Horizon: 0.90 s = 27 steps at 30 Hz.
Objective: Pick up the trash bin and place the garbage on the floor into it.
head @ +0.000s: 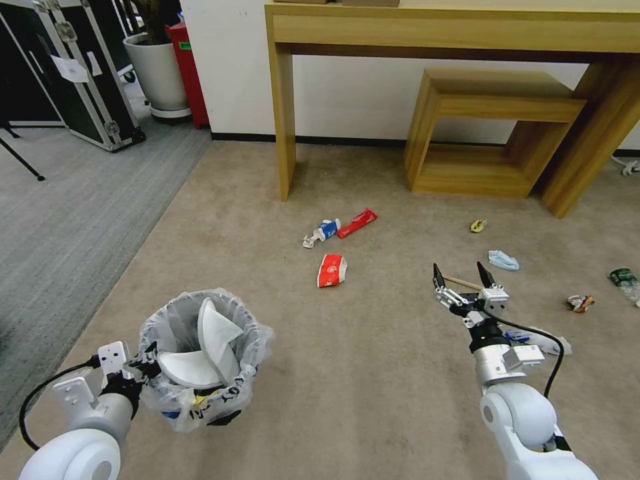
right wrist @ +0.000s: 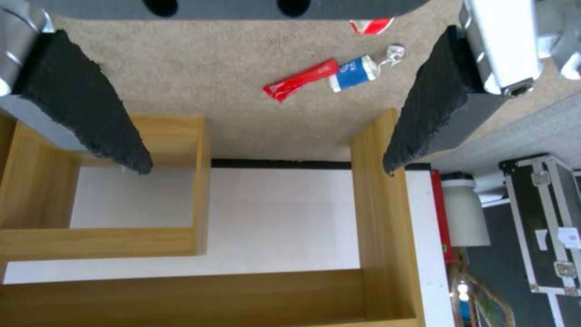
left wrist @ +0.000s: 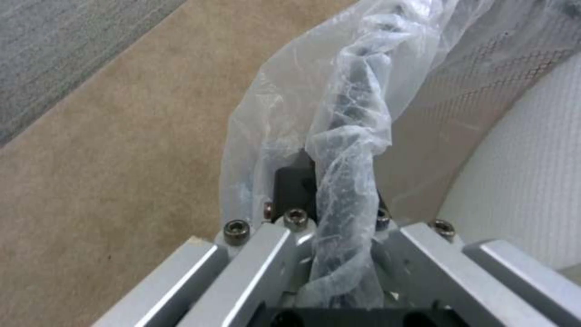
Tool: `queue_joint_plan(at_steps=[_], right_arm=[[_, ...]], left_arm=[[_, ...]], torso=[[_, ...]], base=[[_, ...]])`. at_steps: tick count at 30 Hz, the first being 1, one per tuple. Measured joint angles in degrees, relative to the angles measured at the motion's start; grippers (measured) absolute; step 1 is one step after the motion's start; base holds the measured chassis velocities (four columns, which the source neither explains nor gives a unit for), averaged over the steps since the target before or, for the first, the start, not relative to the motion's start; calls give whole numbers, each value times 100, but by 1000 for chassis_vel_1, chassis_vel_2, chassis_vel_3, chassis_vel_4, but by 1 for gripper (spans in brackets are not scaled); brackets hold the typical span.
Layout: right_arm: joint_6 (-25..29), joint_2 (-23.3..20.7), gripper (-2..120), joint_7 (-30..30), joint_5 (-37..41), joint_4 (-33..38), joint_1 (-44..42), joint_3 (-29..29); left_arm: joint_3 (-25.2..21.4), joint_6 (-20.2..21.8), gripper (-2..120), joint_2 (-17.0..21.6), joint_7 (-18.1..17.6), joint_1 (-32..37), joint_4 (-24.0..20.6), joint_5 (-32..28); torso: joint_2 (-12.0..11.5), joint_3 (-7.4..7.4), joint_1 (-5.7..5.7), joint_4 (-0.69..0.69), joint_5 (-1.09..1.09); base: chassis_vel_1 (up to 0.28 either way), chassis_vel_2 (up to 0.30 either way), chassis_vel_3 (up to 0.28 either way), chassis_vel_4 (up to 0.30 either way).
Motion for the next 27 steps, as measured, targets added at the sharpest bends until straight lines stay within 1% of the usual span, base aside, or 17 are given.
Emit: queue_joint_plan(at_steps=[4, 15, 27], right_arm=[[-2, 1, 96, -4, 2, 0, 8, -12], [-34, 13, 96, -36, 23, 12, 17, -57], [-65, 47, 96, -38, 21, 4, 31, -115]], left_arm=[[-1, 0, 1, -1, 0, 14, -6, 0], [-18, 0, 1, 3, 1, 49, -45, 1], [-18, -11, 1, -7, 4, 69, -52, 13]], torso=[[0, 0, 0, 0, 0], [-1, 2, 1, 1, 0], [-1, 1, 1, 0, 0]], base=[[-132, 135, 136, -107], [-165, 177, 186, -172], [-137, 141, 141, -128]])
